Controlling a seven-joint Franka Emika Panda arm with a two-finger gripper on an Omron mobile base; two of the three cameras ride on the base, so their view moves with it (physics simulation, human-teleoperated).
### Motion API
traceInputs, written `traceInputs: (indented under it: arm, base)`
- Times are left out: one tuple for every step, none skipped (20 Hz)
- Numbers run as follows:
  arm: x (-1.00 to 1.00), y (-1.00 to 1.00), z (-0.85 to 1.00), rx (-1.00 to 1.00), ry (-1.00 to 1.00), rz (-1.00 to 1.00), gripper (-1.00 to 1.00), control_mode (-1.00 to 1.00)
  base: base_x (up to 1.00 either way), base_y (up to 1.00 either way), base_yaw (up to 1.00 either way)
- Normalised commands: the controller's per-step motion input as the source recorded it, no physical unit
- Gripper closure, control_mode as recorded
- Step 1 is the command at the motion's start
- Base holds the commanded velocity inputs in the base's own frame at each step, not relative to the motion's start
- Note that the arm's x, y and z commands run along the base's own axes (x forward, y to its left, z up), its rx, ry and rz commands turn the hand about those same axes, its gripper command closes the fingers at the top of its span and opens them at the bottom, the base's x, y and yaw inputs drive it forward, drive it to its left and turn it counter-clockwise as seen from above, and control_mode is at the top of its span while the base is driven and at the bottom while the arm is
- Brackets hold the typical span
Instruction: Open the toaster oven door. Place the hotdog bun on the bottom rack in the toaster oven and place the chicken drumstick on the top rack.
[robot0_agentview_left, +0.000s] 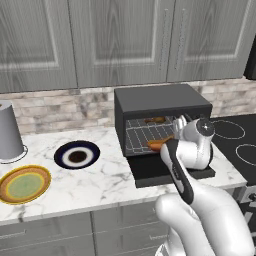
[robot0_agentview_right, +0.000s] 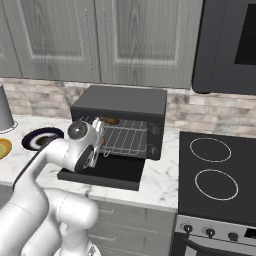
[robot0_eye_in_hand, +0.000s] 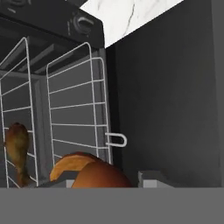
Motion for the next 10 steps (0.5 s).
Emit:
traceInputs:
  arm:
    - [0.08,-0.44,-0.29,0.0,0.0,-0.04,1.0,-1.0]
    - [0.16,-0.39,-0.35,0.0,0.0,-0.06,1.0,-1.0]
    - [0.16,-0.29,-0.17,0.0,-0.05,-0.1,1.0,-1.0]
    - [0.24,-0.15,-0.14,0.0,-0.05,-0.13,1.0,-1.0]
    - [0.27,-0.11,0.0,0.0,-0.1,-0.14,1.0,-1.0]
    - [0.19,-0.05,0.0,0.0,-0.14,-0.14,1.0,-1.0]
    - [0.23,-0.21,0.0,0.0,-0.13,-0.15,1.0,-1.0]
    - [0.13,-0.22,0.0,0.0,-0.13,-0.15,1.0,-1.0]
    - [0.11,-0.19,-0.06,0.0,-0.13,-0.15,1.0,-1.0]
    - [0.16,-0.14,-0.33,0.0,-0.12,-0.14,1.0,-1.0]
  base:
    - [0.0,0.0,0.0]
    - [0.0,0.0,0.0]
    - [0.0,0.0,0.0]
    - [0.0,0.0,0.0]
    - [0.0,0.0,0.0]
    - [0.0,0.0,0.0]
    - [0.0,0.0,0.0]
    - [0.0,0.0,0.0]
    - [0.0,0.0,0.0]
    - [0.0,0.0,0.0]
